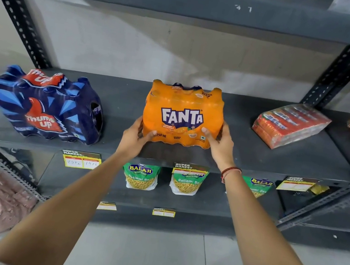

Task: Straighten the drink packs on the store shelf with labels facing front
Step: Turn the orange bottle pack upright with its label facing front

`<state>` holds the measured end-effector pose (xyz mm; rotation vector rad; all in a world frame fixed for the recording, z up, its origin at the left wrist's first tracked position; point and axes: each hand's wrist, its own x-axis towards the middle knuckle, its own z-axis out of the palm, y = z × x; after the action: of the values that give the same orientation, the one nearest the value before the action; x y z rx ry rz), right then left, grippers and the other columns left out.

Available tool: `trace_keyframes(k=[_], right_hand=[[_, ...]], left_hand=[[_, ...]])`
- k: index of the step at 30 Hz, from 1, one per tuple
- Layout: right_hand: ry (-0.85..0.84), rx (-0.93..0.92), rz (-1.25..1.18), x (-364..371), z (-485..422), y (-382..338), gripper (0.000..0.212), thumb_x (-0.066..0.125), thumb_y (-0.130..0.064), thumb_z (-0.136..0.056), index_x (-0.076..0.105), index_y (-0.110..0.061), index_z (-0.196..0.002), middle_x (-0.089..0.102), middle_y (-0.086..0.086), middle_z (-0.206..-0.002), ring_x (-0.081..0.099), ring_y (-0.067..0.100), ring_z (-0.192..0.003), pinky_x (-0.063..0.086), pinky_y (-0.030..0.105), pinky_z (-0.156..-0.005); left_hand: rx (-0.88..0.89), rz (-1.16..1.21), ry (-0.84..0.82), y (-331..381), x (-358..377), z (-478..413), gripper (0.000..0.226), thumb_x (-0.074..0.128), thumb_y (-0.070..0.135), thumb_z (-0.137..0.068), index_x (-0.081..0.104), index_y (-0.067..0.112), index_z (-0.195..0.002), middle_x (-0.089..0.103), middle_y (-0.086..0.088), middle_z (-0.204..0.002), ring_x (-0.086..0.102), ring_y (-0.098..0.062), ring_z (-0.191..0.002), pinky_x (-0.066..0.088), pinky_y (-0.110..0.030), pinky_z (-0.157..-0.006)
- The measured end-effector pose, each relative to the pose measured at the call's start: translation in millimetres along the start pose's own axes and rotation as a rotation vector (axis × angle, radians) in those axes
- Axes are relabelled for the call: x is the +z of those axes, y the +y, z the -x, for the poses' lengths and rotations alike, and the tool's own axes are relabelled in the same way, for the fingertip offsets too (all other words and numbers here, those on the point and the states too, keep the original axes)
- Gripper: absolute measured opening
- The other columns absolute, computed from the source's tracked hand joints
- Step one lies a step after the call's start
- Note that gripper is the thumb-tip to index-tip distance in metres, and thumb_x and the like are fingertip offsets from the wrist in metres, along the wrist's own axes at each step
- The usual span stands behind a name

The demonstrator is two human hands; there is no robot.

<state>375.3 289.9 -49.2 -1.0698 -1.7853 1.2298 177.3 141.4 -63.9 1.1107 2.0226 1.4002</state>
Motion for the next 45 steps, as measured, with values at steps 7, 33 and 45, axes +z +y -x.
trace_keyframes(k=[7,33,45], right_hand=[[0.035,0.004,0.033,0,29,-6,0.064,0.060,-0.038,-0.087,0.032,-0.017,-0.140,0.051,0.010,-0.138,0.054,0.027,-0.121,0.047,0.030,-0.089],[0.026,-0.003,-0.008,1,47,-7,0.063,0.063,-0.038,-0.085,0.035,-0.018,-0.138,0.053,0.009,-0.136,0.055,0.025,-0.118,0.049,0.033,-0.089],[0.179,-0.049,-0.065,-86,14,-3,0.036,0.054,-0.035,-0.092,0.057,-0.010,-0.118,0.060,-0.011,-0.098,0.055,-0.005,-0.089,0.039,-0.003,-0.074]], left_hand=[[-0.018,0.008,-0.015,-2,-6,21,0.068,0.060,0.039,-0.086,0.029,0.017,-0.143,0.049,-0.005,-0.140,0.051,-0.022,-0.124,0.042,-0.032,-0.098],[-0.055,0.021,0.097,2,-10,59,0.055,0.061,0.028,-0.088,0.041,0.014,-0.137,0.055,-0.005,-0.135,0.054,-0.019,-0.121,0.044,-0.032,-0.099],[0.115,0.008,-0.076,77,109,83,0.014,0.060,0.021,-0.089,0.064,0.017,-0.102,0.067,0.010,-0.092,0.062,0.003,-0.086,0.045,-0.004,-0.069]])
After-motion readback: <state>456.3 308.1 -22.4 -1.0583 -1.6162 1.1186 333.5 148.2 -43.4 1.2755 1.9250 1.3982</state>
